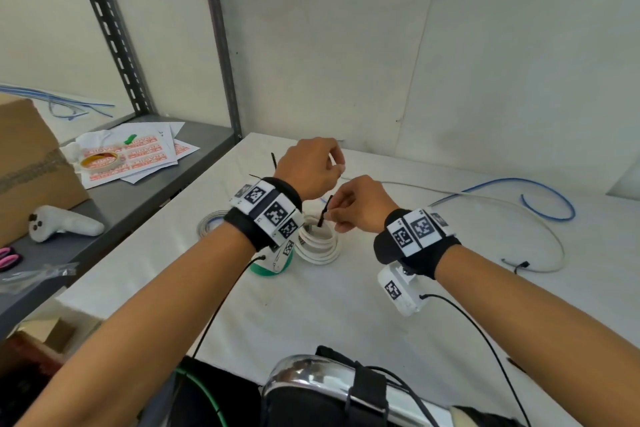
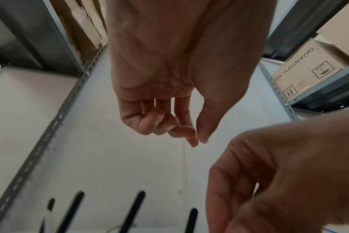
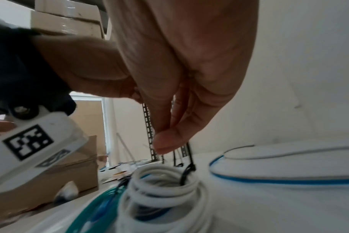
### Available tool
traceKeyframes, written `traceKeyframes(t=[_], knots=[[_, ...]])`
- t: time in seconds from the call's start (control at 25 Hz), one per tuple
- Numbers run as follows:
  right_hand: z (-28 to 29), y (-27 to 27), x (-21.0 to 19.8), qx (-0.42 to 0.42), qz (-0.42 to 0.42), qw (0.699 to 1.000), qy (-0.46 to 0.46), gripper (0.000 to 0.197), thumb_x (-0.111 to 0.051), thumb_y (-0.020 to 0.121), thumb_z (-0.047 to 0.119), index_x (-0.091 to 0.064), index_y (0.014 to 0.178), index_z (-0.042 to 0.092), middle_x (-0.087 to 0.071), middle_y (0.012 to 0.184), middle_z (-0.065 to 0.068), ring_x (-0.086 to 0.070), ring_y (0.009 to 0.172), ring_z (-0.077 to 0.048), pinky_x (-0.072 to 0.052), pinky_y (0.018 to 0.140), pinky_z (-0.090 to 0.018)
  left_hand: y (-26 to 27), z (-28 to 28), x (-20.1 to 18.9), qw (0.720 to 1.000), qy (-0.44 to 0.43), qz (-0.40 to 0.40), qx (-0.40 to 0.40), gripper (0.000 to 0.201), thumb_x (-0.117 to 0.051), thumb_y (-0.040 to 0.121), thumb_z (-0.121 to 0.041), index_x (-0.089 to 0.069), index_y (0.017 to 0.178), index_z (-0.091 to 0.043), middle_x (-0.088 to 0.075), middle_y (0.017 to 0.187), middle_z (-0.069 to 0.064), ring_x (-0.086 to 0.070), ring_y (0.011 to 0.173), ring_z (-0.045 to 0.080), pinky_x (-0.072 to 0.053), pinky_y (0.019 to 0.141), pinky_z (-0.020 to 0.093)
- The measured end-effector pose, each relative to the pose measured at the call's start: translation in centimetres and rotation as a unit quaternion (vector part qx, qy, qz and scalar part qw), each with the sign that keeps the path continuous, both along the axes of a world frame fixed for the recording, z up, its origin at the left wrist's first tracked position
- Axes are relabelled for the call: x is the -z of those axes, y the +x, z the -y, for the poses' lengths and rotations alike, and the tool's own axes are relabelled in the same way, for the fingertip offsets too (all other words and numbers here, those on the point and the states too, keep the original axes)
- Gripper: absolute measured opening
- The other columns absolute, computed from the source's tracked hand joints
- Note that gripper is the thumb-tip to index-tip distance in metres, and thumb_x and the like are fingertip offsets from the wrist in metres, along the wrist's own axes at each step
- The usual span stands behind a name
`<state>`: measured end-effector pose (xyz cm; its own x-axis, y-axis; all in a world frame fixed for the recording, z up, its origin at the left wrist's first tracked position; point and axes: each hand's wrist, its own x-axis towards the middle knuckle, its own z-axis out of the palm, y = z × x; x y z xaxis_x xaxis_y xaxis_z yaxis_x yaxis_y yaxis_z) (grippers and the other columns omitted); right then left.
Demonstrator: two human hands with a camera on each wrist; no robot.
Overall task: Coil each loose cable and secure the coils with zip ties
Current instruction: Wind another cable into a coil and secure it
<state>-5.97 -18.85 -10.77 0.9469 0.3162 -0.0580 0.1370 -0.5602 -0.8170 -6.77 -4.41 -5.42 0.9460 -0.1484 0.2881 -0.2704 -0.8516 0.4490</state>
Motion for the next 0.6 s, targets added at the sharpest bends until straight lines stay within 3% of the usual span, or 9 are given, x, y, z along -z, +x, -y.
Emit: traceKeyframes(t=[0.08,0.16,0.2,0.28,0.36,0.52,0.6], knots=[[2.6,1.0,0.0,0.04,0.019,0.998,-0.038,0.01,-0.078,0.085,0.008,-0.07,0.085,0.004,-0.072,0.069,-0.01,-0.072,0.059,-0.02,-0.062,0.067,-0.03,1.7,2.2,1.0,0.999,-0.004,-0.03,0.016,0.009,-0.064,0.093,-0.028,-0.068,0.099,-0.023,-0.063,0.09,-0.007,-0.064,0.09,0.02,-0.048,0.079,0.032],[5.3,2.4,0.9,0.085,0.05,0.99,-0.099,0.006,-0.075,0.087,0.01,-0.07,0.086,0.008,-0.073,0.076,-0.011,-0.073,0.063,-0.023,-0.063,0.07,-0.033,3.2,4.4,2.2,0.997,0.016,-0.068,0.031,0.006,-0.065,0.092,-0.029,-0.068,0.094,-0.025,-0.067,0.094,-0.003,-0.065,0.095,0.021,-0.051,0.084,0.034],[6.5,3.1,1.6,0.101,0.063,0.983,-0.142,0.005,-0.074,0.087,0.012,-0.07,0.09,0.012,-0.074,0.087,-0.012,-0.074,0.071,-0.026,-0.063,0.074,-0.038,3.8,5.5,2.8,0.995,0.038,-0.086,0.04,0.007,-0.066,0.091,-0.028,-0.07,0.095,-0.024,-0.07,0.099,0.0,-0.066,0.098,0.023,-0.052,0.085,0.035],[9.2,4.7,3.2,0.104,0.067,0.956,-0.265,0.023,-0.068,0.089,0.013,-0.067,0.112,0.021,-0.068,0.118,-0.011,-0.069,0.101,-0.029,-0.057,0.089,-0.043,5.0,7.8,4.0,0.988,0.081,-0.12,0.061,0.016,-0.066,0.092,-0.023,-0.071,0.106,-0.018,-0.069,0.111,0.007,-0.066,0.105,0.028,-0.053,0.087,0.036],[10.7,5.4,4.8,0.079,0.05,0.926,-0.365,0.044,-0.062,0.093,0.011,-0.056,0.134,0.025,-0.055,0.14,-0.006,-0.057,0.124,-0.026,-0.049,0.1,-0.037,5.7,9.8,5.1,0.977,0.126,-0.157,0.076,0.029,-0.063,0.095,-0.017,-0.063,0.123,-0.01,-0.063,0.124,0.012,-0.064,0.11,0.032,-0.054,0.09,0.038],[12.6,6.9,5.9,0.105,0.072,0.921,-0.367,0.037,-0.057,0.1,0.018,-0.055,0.136,0.022,-0.052,0.144,-0.006,-0.052,0.129,-0.025,-0.043,0.1,-0.033,6.5,12.4,7.0,0.959,0.2,-0.175,0.099,0.043,-0.061,0.097,-0.016,-0.05,0.138,-0.004,-0.053,0.139,0.016,-0.058,0.122,0.032,-0.049,0.095,0.035],[14.0,8.0,5.4,0.091,0.068,0.921,-0.374,0.037,-0.058,0.098,0.013,-0.057,0.134,0.02,-0.053,0.143,-0.007,-0.053,0.128,-0.024,-0.043,0.101,-0.032,7.0,13.0,7.9,0.951,0.223,-0.191,0.098,0.045,-0.061,0.098,-0.019,-0.048,0.139,-0.005,-0.05,0.142,0.016,-0.053,0.127,0.032,-0.047,0.101,0.036]])
